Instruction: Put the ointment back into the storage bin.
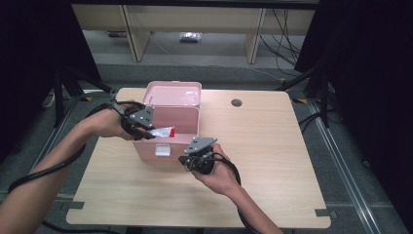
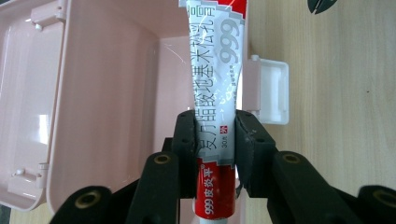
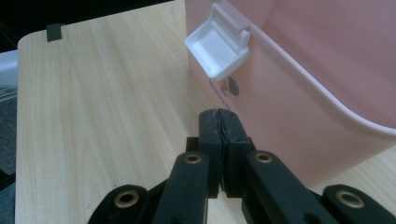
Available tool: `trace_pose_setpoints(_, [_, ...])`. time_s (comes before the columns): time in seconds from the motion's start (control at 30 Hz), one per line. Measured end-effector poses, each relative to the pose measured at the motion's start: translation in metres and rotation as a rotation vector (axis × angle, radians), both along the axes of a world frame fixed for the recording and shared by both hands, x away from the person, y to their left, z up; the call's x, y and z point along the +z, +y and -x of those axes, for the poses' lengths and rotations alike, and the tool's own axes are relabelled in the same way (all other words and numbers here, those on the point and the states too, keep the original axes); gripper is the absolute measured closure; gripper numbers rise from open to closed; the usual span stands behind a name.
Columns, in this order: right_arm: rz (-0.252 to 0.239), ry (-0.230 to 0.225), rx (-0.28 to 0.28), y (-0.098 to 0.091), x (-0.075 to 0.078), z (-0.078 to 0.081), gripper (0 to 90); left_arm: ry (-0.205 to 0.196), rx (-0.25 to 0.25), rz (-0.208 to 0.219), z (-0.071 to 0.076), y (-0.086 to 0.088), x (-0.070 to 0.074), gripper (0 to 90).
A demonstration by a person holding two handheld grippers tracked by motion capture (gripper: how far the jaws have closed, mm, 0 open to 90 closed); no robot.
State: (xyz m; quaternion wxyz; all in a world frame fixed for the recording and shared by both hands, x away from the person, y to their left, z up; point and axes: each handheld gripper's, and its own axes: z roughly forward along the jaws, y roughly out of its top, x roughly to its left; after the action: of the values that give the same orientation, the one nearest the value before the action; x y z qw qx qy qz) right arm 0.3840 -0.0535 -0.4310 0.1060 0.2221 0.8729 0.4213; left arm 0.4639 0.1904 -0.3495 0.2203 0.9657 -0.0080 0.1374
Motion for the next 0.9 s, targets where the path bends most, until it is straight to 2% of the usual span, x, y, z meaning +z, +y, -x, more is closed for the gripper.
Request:
trace_pose_setpoints(0.17, [-0.004, -0.01, -0.005, -0.001, 0.0, 0.0, 89.8, 0.002, -0.005, -0.007, -0.003, -0.001, -0.002, 71.5])
trace_pose_setpoints(0.27, [0.011, -0.007, 0.001, -0.003, 0.001, 0.0, 89.8, 0.008, 0.005, 0.006, -0.005, -0.002, -0.004, 71.5])
trace_pose_setpoints(0.33, [0.007, -0.009, -0.007, -0.004, 0.0, 0.0, 89.8, 0.008, 0.001, -0.007, -0.006, -0.002, -0.005, 71.5])
trace_pose_setpoints(0.47, [0.02, -0.002, -0.008, -0.007, 0.001, 0.0, 89.8, 0.02, 0.016, 0.0, -0.009, -0.001, -0.008, 71.5])
trace_pose_setpoints(0.53, [0.02, -0.019, 0.0, -0.008, 0.0, -0.002, 89.8, 0.015, 0.014, -0.005, -0.011, -0.002, -0.009, 71.4])
trace_pose_setpoints(0.57, [0.02, -0.004, -0.009, -0.009, 0.0, -0.001, 89.8, 0.015, 0.014, -0.003, -0.011, -0.003, -0.009, 71.5])
trace_pose_setpoints(0.63, [0.012, -0.009, -0.017, -0.009, 0.0, -0.001, 89.9, 0.02, 0.006, -0.014, -0.012, -0.004, -0.009, 71.5])
trace_pose_setpoints(0.67, [0.012, -0.008, -0.017, -0.01, 0.0, -0.001, 89.9, 0.026, 0.009, -0.005, -0.012, -0.004, -0.011, 71.5])
trace_pose_setpoints(0.9, [0.015, -0.001, -0.022, -0.012, -0.002, -0.001, 90.0, 0.031, 0.005, -0.031, -0.017, -0.005, -0.015, 71.5])
